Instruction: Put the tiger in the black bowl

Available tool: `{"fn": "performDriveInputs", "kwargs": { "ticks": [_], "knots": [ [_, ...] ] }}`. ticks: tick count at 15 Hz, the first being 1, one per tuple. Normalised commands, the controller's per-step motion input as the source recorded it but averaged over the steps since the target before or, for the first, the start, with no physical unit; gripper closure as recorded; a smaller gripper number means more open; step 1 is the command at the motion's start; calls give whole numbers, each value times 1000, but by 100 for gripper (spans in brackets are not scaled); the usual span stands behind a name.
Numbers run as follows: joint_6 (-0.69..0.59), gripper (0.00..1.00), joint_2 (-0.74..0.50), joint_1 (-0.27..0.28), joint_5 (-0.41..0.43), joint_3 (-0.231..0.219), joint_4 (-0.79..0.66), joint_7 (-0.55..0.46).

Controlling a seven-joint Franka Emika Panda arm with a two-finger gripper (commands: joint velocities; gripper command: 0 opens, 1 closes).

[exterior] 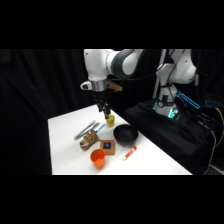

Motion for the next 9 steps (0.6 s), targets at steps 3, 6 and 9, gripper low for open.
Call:
{"fn": "performDriveInputs", "kwargs": {
  "ticks": [3,6,9],
  "knots": [
    [89,0,116,-33,7,11,59,-1],
    [90,0,347,-33,50,24,358,-20],
    [22,0,556,-33,77,48,662,-28]
  ]
}}
